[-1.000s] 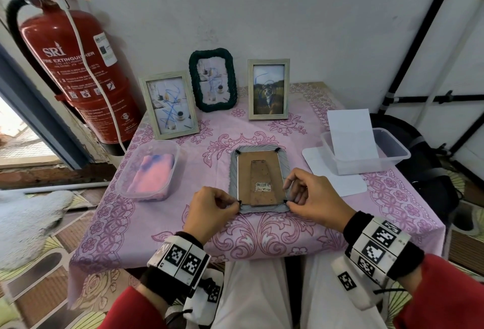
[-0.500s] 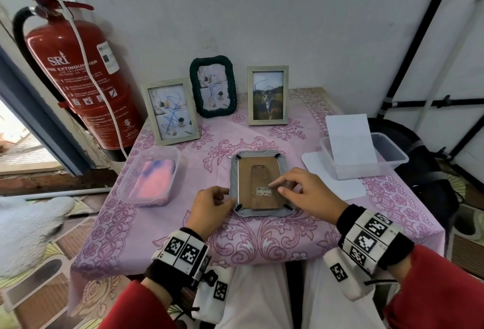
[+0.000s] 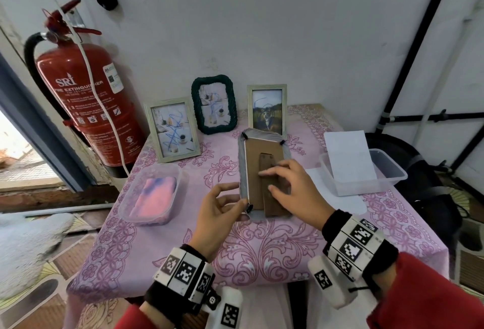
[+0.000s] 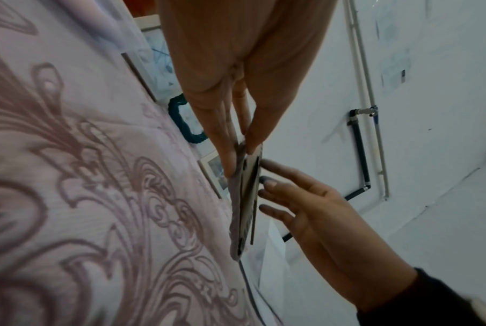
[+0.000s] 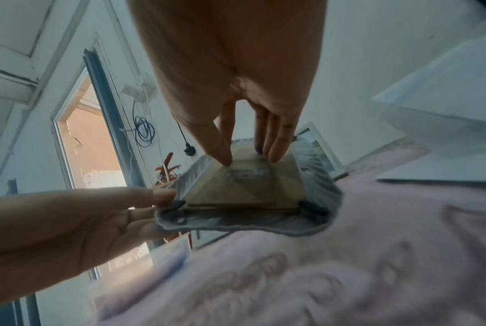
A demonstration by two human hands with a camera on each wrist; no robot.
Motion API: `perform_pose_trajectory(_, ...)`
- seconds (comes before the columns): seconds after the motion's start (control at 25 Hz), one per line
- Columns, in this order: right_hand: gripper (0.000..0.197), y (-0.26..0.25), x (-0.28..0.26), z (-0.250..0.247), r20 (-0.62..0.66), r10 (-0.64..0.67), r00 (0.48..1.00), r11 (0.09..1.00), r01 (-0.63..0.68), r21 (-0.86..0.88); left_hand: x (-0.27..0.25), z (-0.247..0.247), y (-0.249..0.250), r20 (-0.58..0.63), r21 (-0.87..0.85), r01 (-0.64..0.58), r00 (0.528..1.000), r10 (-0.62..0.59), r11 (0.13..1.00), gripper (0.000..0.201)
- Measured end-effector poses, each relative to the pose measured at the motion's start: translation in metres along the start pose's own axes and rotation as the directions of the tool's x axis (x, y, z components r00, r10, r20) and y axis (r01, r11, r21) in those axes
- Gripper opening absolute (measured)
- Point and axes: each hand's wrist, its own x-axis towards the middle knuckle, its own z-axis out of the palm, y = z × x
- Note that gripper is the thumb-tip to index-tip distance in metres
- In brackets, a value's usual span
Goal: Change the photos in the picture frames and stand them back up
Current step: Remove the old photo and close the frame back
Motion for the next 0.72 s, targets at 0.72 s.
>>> perform_pose_trajectory(0.72, 0.016, -0.040, 0.032, -0.027, -0.283, 0.074, 0.956, 0.882, 0.070, 0.466, 0.022, 0.029, 0.035, 0.182, 0.223, -0.389, 0.917, 0.354, 0.894, 0.037)
